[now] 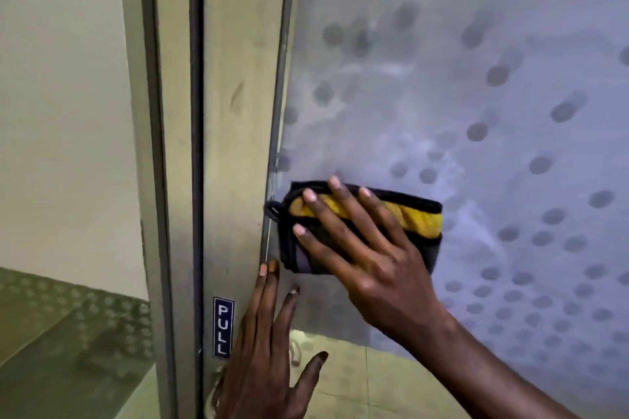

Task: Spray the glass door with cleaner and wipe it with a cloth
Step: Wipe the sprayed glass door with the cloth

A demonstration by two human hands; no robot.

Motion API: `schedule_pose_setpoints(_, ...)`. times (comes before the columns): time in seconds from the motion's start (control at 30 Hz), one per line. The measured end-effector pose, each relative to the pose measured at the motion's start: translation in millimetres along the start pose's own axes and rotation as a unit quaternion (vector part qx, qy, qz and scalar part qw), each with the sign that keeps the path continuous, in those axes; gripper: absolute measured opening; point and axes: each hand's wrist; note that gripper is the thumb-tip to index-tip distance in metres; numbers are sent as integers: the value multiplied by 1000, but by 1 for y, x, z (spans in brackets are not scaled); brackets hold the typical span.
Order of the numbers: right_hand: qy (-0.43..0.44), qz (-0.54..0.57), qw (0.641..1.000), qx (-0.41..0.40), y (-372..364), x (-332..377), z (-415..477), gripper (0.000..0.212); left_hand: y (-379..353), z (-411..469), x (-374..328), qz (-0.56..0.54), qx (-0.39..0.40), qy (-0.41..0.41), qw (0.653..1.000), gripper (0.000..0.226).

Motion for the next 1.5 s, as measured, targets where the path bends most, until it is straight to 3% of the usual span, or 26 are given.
schedule_pose_setpoints(0.13,-74,-31,993,-83,21,-35,13,62,-1,1,1,0,-5,-26,1000,103)
schedule_pose_setpoints(0.27,-188,-17,970,-151,36,-49,61,68,-7,12,-6,0,6,-50,999,108)
schedule_pose_setpoints(0.43,-68,5,997,-45,15,-18,8,59,-20,14,-11,-6,-3,-53,999,110)
schedule_pose_setpoints(0.57,-91,-31,995,-3,12,-19,-61,61,-23,15,-9,-5,-11,-66,998,109)
schedule_pose_setpoints(0.7,-172,-92,975,-103,28,-72,-60,63,-22,18,-8,20,-14,-82,996,111)
schedule_pose_setpoints(0.8,-273,-54,940,-198,47,-110,-21,73,-25,23,-16,21,-19,-86,996,111)
schedule_pose_setpoints(0.87,-306,-19,927,-215,55,-112,2,75,-28,26,-22,15,-15,-89,996,110)
schedule_pose_setpoints(0.97,-254,-27,948,-191,43,-86,-2,63,-32,28,-26,15,-14,-86,996,111)
schedule_pose_setpoints(1.07,-133,-33,988,-70,18,-58,-59,64,-34,28,-28,11,-22,-85,996,111)
schedule_pose_setpoints(1.13,-78,-60,995,-2,14,-52,-97,59,-33,29,-28,9,-24,-84,996,111)
schedule_pose_setpoints(1.2,-71,-86,994,12,19,-63,-115,60,-33,28,-27,13,-21,-86,996,110)
schedule_pose_setpoints(1.27,-121,-112,985,-43,28,-87,-109,61,-33,28,-24,20,-22,-84,996,110)
schedule_pose_setpoints(1.37,-264,-85,943,-182,46,-121,-65,75,-32,28,-19,22,-29,-71,997,111)
schedule_pose_setpoints(1.43,-329,-20,918,-222,58,-127,-27,88,-31,28,-17,22,-29,-68,997,111)
schedule_pose_setpoints(1.5,-339,8,911,-235,62,-114,3,82,-32,26,-16,22,-23,-67,997,111)
Point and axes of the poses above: each hand's wrist, its own z-axis towards the middle knuckle, its own y-axis out of the back of the hand, x = y × z, and after that the axes turned 15 degrees about -y, right-handed
